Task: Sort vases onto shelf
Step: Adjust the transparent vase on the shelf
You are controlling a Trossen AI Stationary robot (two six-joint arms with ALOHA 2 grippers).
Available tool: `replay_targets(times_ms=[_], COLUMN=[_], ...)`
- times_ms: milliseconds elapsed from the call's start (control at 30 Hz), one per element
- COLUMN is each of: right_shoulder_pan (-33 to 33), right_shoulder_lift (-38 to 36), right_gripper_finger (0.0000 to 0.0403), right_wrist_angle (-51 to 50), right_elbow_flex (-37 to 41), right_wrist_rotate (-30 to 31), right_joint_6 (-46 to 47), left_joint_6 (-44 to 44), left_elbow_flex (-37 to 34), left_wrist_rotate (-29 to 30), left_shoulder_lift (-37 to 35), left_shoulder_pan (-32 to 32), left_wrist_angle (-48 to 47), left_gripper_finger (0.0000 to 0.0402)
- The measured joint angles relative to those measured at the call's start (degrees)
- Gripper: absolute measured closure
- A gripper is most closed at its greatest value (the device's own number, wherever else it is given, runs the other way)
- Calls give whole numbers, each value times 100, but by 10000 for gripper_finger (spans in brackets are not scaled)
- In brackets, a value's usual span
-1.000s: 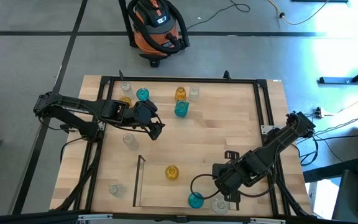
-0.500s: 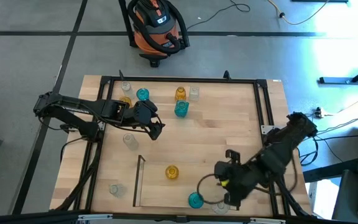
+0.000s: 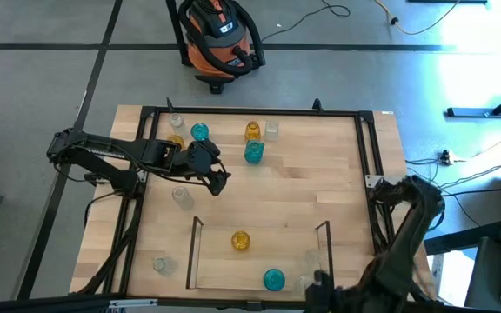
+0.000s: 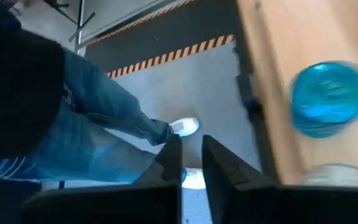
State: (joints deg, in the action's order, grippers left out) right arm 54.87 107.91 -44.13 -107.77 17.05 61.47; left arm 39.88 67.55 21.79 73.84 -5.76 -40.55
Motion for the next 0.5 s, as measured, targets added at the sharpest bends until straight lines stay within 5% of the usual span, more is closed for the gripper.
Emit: replay_targets(times_ms=[267,500], right_shoulder_pan=[153,138], right_shoulder_lift=[585,760], right_gripper_finger=[401,402], right_wrist_angle=[109,-739], right_elbow_flex=[0,0], right_wrist_rotate=[54,41], right_joint_6=[570,734], left_joint_6=[-2,-2], left_elbow_flex=[0,-1], left_wrist_rotate=[-3,-33], left_shoulder_lift=[0,0], left_shoulder_pan=[0,0], left_wrist_angle=[-125,-132], left_gripper_finger=[113,113])
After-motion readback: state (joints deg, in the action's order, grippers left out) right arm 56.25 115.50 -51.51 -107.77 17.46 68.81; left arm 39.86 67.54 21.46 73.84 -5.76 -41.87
